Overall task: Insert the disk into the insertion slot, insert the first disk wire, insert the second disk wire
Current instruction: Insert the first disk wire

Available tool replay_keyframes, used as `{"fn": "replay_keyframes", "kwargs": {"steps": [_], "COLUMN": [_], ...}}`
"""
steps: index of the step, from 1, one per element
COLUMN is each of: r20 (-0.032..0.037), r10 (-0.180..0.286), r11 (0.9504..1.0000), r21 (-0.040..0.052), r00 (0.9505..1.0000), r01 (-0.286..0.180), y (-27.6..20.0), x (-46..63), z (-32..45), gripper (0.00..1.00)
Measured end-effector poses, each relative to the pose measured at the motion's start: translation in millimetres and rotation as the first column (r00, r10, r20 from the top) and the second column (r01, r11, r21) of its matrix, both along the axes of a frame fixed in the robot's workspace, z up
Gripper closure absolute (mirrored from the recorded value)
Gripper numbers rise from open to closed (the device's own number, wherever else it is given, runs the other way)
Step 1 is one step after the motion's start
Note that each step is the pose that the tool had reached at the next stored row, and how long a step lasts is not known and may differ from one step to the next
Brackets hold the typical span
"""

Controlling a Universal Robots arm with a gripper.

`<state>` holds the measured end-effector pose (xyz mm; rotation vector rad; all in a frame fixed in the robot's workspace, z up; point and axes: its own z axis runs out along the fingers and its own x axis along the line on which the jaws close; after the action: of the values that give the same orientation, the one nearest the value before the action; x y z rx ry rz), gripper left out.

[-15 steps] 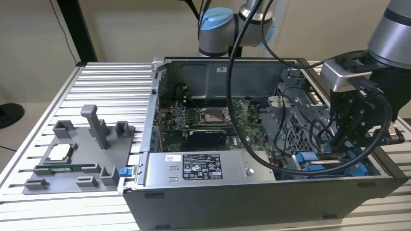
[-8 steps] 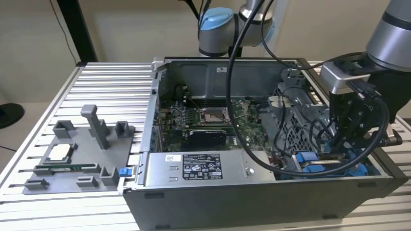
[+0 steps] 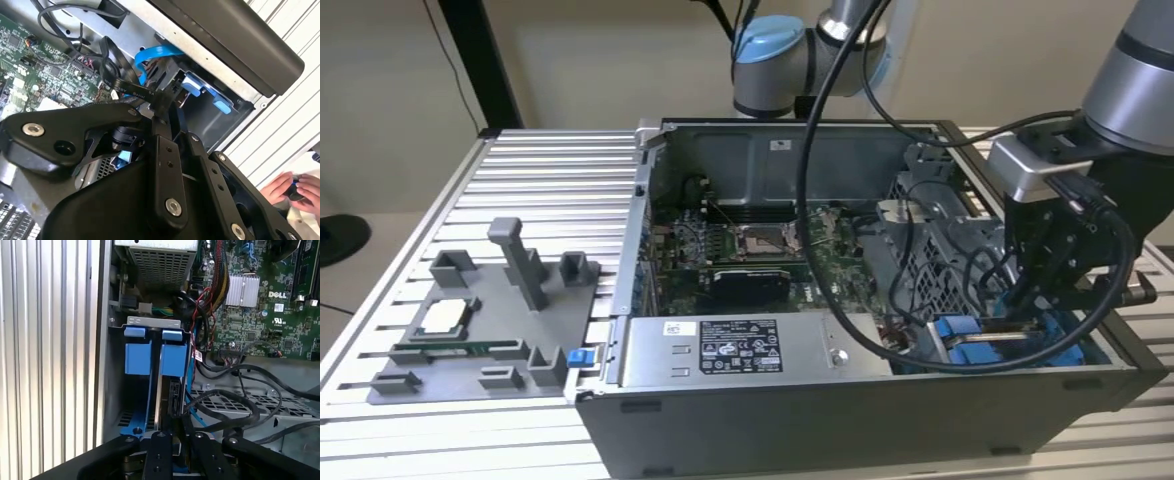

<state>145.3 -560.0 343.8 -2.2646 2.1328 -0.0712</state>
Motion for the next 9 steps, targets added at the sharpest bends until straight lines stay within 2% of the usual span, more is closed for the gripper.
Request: {"fn": "replay_keyframes", "kwargs": {"steps": [9], "r20": [0.0004], "r10": [0.012], "r11": [0.9999], "r21": [0.0062], "r00": [0.9999], "r01": [-0.012], "y": [-0.1], "x": [1.2], "z": [-2.5], "gripper": [1.0]}}
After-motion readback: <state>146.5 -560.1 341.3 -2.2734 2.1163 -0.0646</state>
